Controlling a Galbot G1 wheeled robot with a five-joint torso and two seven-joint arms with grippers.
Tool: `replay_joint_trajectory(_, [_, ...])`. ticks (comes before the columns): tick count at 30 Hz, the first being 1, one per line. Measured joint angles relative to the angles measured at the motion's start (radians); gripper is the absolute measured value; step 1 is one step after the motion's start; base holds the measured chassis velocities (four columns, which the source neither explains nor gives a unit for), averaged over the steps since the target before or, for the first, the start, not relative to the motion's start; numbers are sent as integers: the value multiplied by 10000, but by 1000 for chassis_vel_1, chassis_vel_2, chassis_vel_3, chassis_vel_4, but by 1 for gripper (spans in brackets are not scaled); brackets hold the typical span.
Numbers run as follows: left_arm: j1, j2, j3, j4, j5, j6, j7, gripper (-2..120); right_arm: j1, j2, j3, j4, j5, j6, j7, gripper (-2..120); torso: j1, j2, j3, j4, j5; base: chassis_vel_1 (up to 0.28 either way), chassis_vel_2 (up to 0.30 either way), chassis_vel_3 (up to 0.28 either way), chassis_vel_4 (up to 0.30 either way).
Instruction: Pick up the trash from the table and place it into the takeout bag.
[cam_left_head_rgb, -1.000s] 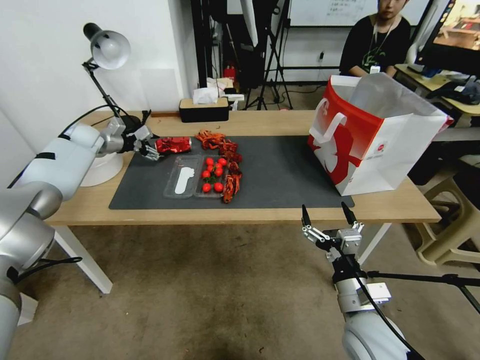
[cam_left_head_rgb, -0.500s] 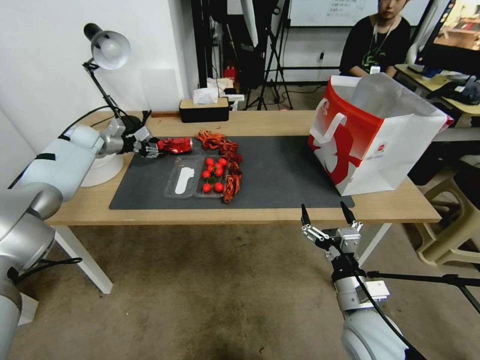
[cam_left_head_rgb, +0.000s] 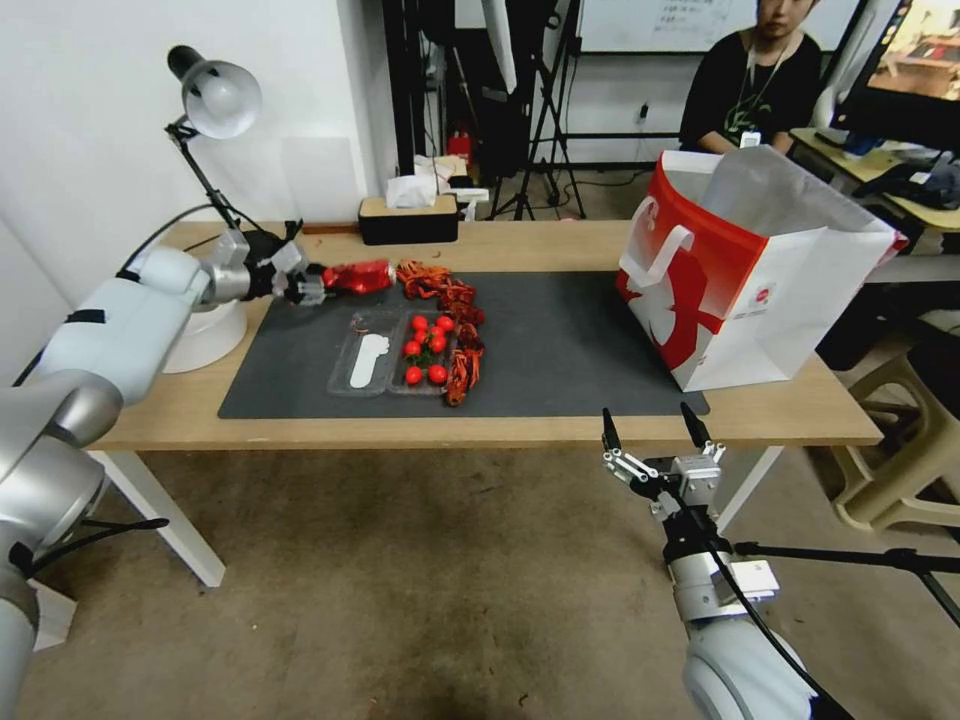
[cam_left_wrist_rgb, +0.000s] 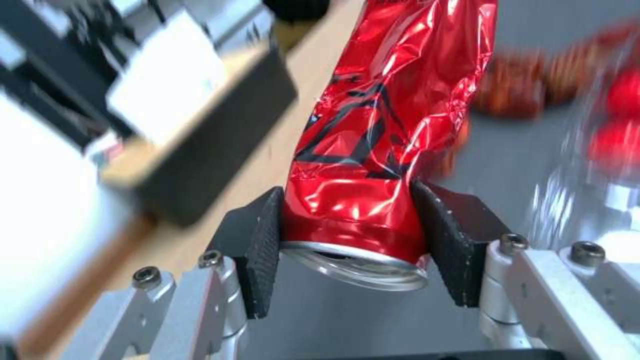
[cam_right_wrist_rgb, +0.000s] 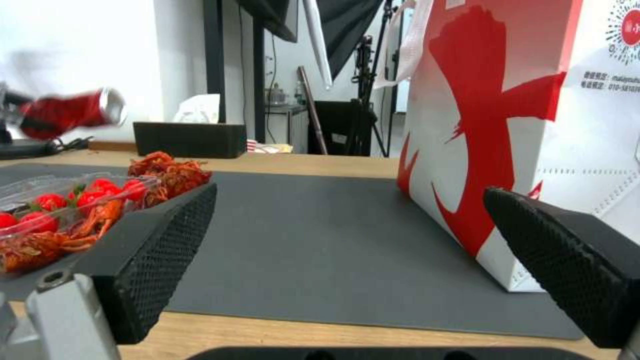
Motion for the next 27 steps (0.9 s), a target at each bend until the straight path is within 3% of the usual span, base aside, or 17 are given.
replay_joint_trajectory(5, [-25,56,87,-822,-890,112,-211,47,10,-3,-7,0,0,-10,0,100,0,1,-1,2,2,0,0,0,0])
replay_joint_trajectory(8, [33,-44,311,-1565,-1969,269,-844,47,21,-17,-7,4,0,-23,0,100,1,1,-1,2,0,0,0,0,0])
replay_joint_trajectory(12, [67,-160,533,-2001,-2770,317,-1361,47,26,-28,-7,9,0,-32,2,100,1,0,-1,-1,2,0,0,0,0])
replay_joint_trajectory(15, [145,-507,911,-2961,-4178,462,-2335,47,30,-32,-7,10,0,-41,5,100,2,0,-1,-2,2,0,0,0,0])
replay_joint_trajectory(21, [-18,-1019,1274,-3765,-4784,613,-2904,47,31,-22,-7,7,-2,-46,8,100,2,0,-1,0,2,0,0,0,0])
replay_joint_trajectory(27, [-523,-1591,1918,-3985,-4963,706,-3286,47,37,10,-8,6,-8,-53,8,100,2,0,-2,1,1,0,0,0,0])
